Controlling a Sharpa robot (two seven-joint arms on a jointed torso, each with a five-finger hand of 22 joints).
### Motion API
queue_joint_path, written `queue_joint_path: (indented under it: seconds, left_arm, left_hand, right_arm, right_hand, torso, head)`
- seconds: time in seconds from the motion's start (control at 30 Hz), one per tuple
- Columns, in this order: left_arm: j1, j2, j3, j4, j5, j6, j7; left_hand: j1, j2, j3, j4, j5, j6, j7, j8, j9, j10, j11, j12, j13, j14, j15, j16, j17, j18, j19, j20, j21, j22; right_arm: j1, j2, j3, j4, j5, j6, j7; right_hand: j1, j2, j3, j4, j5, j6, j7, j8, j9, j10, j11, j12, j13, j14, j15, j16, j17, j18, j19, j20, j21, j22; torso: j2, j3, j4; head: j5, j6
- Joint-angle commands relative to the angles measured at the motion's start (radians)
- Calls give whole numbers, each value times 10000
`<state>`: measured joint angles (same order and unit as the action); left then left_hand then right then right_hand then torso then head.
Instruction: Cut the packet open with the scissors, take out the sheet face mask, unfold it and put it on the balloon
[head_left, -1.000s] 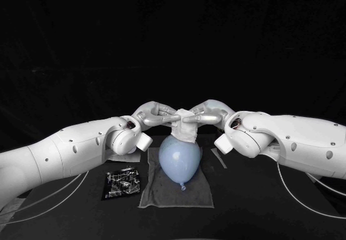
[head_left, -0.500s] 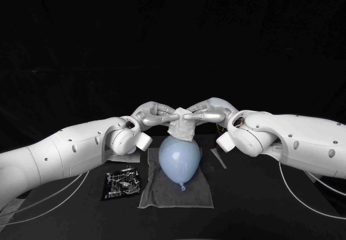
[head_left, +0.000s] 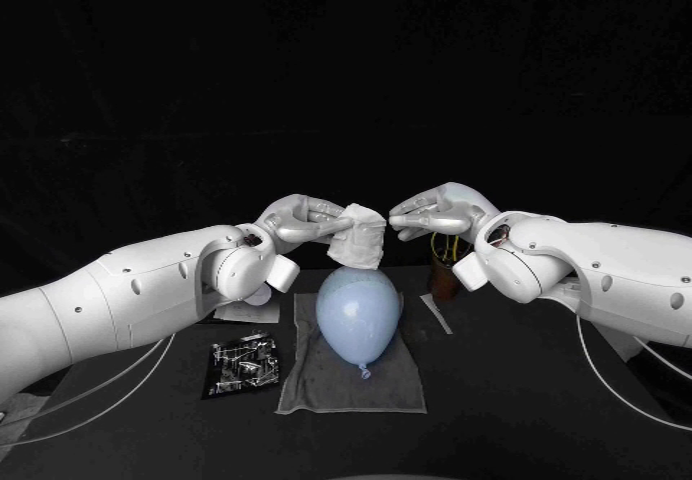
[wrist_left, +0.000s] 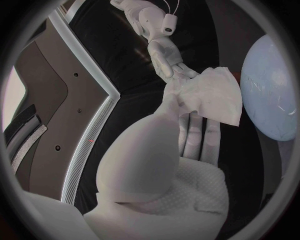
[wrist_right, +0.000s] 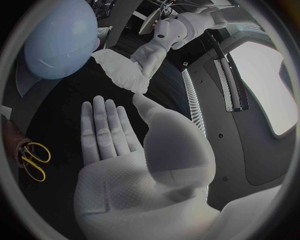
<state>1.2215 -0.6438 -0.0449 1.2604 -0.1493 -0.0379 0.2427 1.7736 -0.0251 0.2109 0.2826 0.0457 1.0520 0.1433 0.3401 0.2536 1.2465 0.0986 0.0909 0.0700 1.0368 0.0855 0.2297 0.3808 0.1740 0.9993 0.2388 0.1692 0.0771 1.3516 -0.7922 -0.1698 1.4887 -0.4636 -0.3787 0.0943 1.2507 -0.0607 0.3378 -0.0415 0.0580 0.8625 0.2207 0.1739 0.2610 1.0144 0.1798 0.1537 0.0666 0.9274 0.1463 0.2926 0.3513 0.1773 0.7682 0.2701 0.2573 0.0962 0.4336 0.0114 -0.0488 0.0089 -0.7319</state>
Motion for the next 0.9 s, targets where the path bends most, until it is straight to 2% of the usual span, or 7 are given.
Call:
queue_joint_path:
  seconds: [0.03, 0.17, 0.27, 0.3, 0.43, 0.8, 0.9]
  left_arm:
    - [44, -31, 30, 79, 445, 414, -30]
    - [70, -109, 59, 143, 587, 476, 72]
    - [85, -147, 70, 148, 696, 480, 143]
    - [90, -157, 72, 147, 729, 493, 163]
    - [106, -197, 78, 158, 851, 583, 222]
    - [117, -257, 82, 225, 940, 825, 315]
    - [117, -268, 83, 239, 948, 933, 366]
  left_hand:
    - [-271, -365, 749, -75, 64, -62, 60, 80, 486, 76, 13, -86, 11, 155, 2, -252, -120, 57, 227, -99, 26, -44]
    - [-896, -760, 1865, -378, 44, -110, 41, 126, 662, 118, 43, -163, 27, 317, 6, -539, -207, 113, 349, -111, -74, -85]
    - [-1020, -822, 2047, -464, 59, -114, 48, 139, 697, 131, 20, -168, 31, 349, 7, -577, -210, 112, 310, -92, -125, -97]
    - [-1367, -927, 2502, -736, 40, -126, 43, 172, 793, 159, 20, -176, 43, 424, 4, -671, -207, 104, 335, -75, -181, -91]
    - [-1746, -1011, 2896, -1052, 35, -149, 44, 201, 891, 180, 16, -181, 54, 490, 3, -761, -190, 104, 378, -77, -222, -85]
    - [-2064, -1039, 3177, -1352, 33, -163, 39, 226, 981, 203, 10, -181, 66, 551, -4, -828, -163, 101, 405, -80, -257, -84]
    - [-2146, -1042, 3242, -1428, 32, -166, 33, 232, 1004, 209, 8, -181, 68, 570, -8, -841, -152, 96, 390, -69, -278, -88]
  right_arm:
    - [-14, -49, -1, -19, -399, -52, 510]
    - [-147, -137, -14, -16, -338, -54, 621]
    - [-256, -166, -20, -13, -287, -72, 702]
    - [-290, -170, -21, -11, -270, -77, 730]
    - [-437, -166, -28, 6, -169, -71, 866]
    - [-642, 56, -45, 15, 17, 39, 1118]
    - [-668, 160, -47, 7, 48, 86, 1158]
  right_hand:
    - [159, 62, 55, 21, 5, 141, 131, 72, 4, 109, -17, 60, -18, 114, -11, 66, -34, 88, 130, -2, 13, -26]
    - [321, 198, 309, 41, -14, 329, 78, 90, -18, 267, -82, 48, -36, 254, -70, 84, -99, 87, 290, -59, 11, -58]
    - [469, 287, 623, 22, -31, 454, 38, 92, -38, 368, -121, -1, -45, 340, -108, 73, -155, 85, 388, -97, 3, -84]
    - [501, 290, 730, 16, -32, 498, 24, 95, -43, 405, -133, -22, -46, 372, -120, 70, -173, 85, 422, -110, 2, -91]
    - [614, 329, 1112, -18, -43, 665, -24, 130, -42, 570, -186, -72, -49, 484, -167, 64, -227, 83, 534, -156, 13, -105]
    - [616, 253, 1496, -20, -48, 767, -56, 128, -47, 703, -210, -189, -52, 507, -171, -9, -314, 71, 571, -174, -27, -144]
    - [722, 420, 1826, -39, -72, 836, -73, 150, -31, 791, -231, -253, -52, 530, -185, -42, -360, 71, 591, -189, -37, -155]
  torso:
    - [3, 1, -3]
    - [-3, 9, -5]
    - [-5, 9, -8]
    - [-6, 10, -8]
    - [1, 14, -5]
    - [-2, 16, 0]
    - [-3, 7, 3]
  head:
    - [-9, -3]
    - [-36, -23]
    - [-48, -24]
    - [-65, -31]
    - [-119, -29]
    - [-219, -44]
    - [-242, -28]
